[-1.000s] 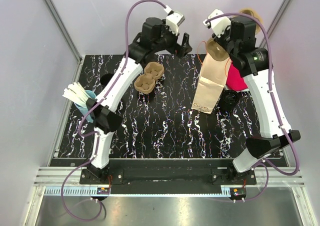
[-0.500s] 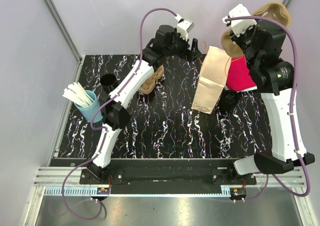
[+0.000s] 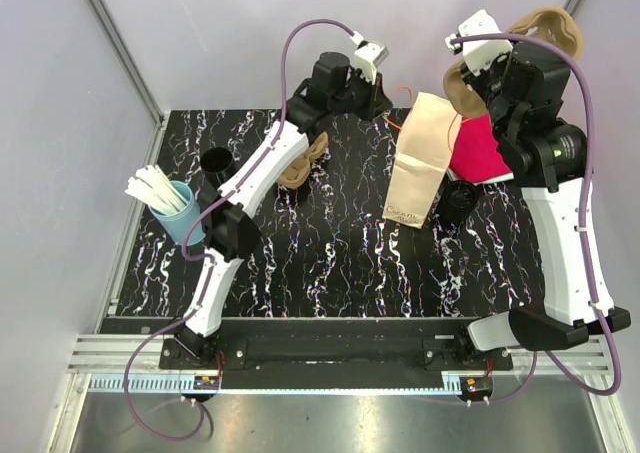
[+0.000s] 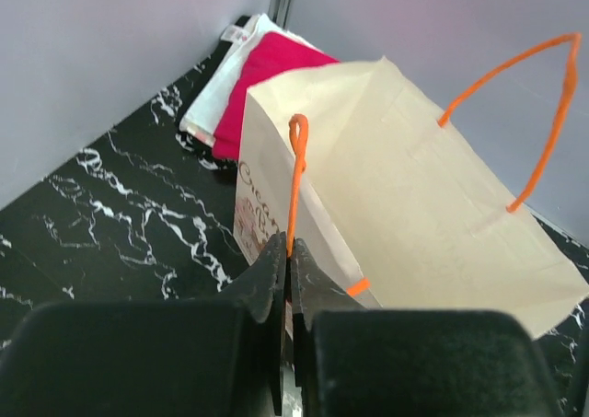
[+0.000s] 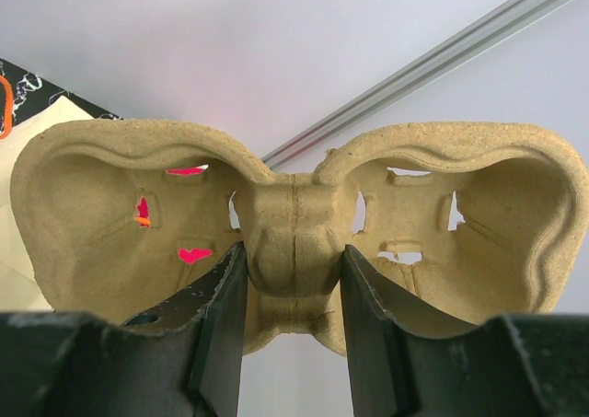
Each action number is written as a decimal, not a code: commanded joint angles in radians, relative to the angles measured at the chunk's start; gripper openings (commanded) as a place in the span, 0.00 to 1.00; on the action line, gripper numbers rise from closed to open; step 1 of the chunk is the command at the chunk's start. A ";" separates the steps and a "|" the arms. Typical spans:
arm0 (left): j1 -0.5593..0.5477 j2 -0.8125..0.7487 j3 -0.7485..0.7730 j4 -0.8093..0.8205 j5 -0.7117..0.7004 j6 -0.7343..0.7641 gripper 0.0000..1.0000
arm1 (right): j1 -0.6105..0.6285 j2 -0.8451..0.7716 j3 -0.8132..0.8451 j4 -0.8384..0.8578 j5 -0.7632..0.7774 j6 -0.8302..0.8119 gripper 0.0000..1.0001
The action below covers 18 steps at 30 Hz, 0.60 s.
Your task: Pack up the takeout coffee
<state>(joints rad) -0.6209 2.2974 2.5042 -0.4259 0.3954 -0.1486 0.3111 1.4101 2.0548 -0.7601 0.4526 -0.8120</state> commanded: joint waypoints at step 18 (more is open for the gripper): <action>-0.031 -0.446 -0.321 -0.181 0.040 0.015 0.00 | -0.004 -0.003 0.021 0.059 -0.069 0.039 0.36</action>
<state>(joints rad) -0.6487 1.9137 2.2173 -0.5755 0.3916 -0.1558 0.3111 1.4139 2.0480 -0.7513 0.4137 -0.7959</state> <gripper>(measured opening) 0.009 0.456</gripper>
